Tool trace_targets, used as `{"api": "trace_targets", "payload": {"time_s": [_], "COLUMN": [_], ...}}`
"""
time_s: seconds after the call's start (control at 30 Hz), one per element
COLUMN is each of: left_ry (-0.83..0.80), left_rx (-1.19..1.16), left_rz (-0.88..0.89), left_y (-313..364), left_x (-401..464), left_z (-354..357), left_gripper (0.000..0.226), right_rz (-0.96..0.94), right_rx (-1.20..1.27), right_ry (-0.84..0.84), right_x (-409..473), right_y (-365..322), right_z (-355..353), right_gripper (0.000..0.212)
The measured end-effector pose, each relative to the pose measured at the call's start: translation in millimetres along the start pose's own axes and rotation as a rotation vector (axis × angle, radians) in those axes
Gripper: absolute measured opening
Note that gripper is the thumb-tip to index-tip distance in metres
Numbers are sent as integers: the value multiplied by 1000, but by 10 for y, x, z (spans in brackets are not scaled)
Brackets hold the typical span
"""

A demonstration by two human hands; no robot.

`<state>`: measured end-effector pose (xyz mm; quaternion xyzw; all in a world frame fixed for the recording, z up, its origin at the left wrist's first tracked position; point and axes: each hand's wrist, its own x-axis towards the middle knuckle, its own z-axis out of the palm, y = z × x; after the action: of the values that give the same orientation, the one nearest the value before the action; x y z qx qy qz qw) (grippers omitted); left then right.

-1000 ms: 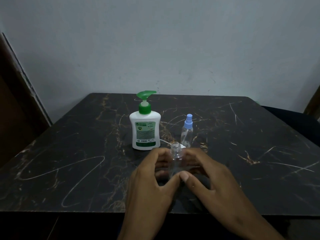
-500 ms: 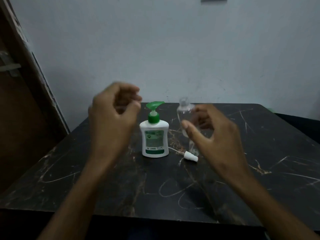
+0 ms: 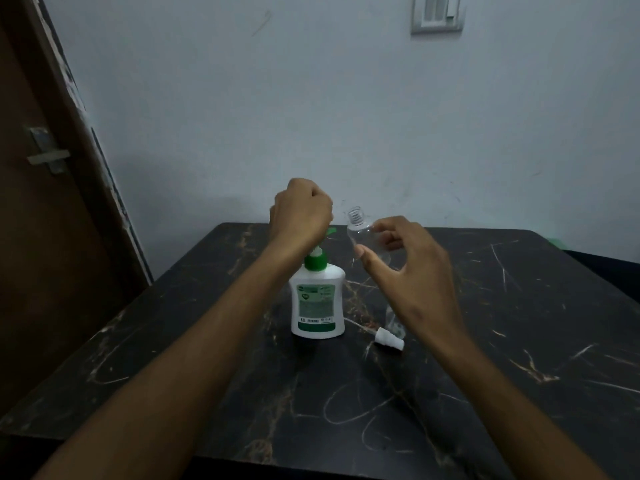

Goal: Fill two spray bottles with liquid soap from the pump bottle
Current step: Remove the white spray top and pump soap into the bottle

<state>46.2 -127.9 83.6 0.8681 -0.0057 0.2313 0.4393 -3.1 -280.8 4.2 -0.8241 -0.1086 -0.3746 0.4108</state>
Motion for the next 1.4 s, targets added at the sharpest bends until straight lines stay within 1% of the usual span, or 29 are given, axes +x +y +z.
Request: {"api": "trace_targets", "payload": {"time_s": [0.1, 0.17, 0.27, 0.33, 0.43, 0.57, 0.67, 0.8, 0.87, 0.97, 1.07, 1.2, 1.4], "left_ry": [44, 63, 161, 221, 262, 255, 205, 24, -36, -95, -145, -206, -229], "left_rx": [-64, -93, -76, -84, -97, -114, -155, -261, -286, -192, -59, 51, 172], "left_rz": [57, 74, 131, 166, 212, 214, 155, 55, 0, -70, -118, -109, -68], "left_y": [-65, -121, -176, -187, -239, -348, -407, -402, -371, -326, -309, -335, -390], "left_x": [-145, -206, -231, -245, -211, -180, -182, -145, -30, 173, 272, 307, 398], "left_z": [59, 107, 164, 167, 127, 18, -43, -151, -214, -281, -281, -221, -173], "left_gripper": [32, 39, 52, 57, 58, 57, 55, 47, 46, 43, 34, 32, 29], "right_rz": [9, 4, 2, 1, -5, -27, -53, -58, -57, -71, -85, -93, -106], "right_rx": [49, 47, 39, 48, 64, 44, 8, -26, -32, -47, -51, -33, -1], "right_ry": [31, 22, 5, 1, -17, -63, -92, -123, -132, -142, -147, -128, -106], "right_x": [-3, -3, -7, -15, -42, -128, -197, -275, -310, -346, -359, -362, -309], "right_y": [30, 36, 19, 7, -9, -31, -62, -76, -81, -89, -85, -63, -56], "right_z": [-24, -24, -26, -30, -33, 5, 87, 164, 175, 209, 249, 276, 305], "right_gripper": [31, 32, 32, 32, 33, 35, 35, 34, 35, 36, 37, 38, 38]}}
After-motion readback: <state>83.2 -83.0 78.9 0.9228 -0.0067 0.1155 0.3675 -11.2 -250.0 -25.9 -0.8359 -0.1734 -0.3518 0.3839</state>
